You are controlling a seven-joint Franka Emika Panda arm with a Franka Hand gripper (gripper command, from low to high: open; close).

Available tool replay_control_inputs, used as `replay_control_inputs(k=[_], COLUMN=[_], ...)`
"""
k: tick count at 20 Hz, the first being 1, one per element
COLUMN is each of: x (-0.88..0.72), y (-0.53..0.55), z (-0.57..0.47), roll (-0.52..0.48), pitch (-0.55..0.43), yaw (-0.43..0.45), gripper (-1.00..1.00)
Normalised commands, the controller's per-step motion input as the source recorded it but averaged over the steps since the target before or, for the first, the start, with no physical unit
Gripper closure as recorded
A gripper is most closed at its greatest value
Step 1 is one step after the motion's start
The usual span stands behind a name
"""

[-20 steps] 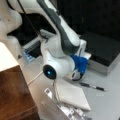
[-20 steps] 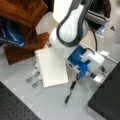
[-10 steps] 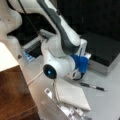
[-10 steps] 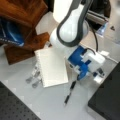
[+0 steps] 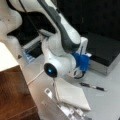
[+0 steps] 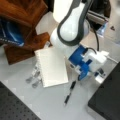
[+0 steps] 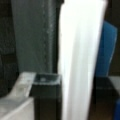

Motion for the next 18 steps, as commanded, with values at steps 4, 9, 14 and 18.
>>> replay_control_inputs(k=[4, 9, 14, 18], x=[0.16, 0.18, 0.18, 0.17], y=[0.04, 0.10, 0.12, 0.18], z=[0.22, 0.34, 0.27, 0.26], roll=[0.008, -0.006, -0.015, -0.030], pitch=[-0.108, -0.090, -0.047, -0.014], yaw=[-0.107, -0.091, -0.092, -0.107], gripper=[1.00, 1.00, 1.00, 1.00])
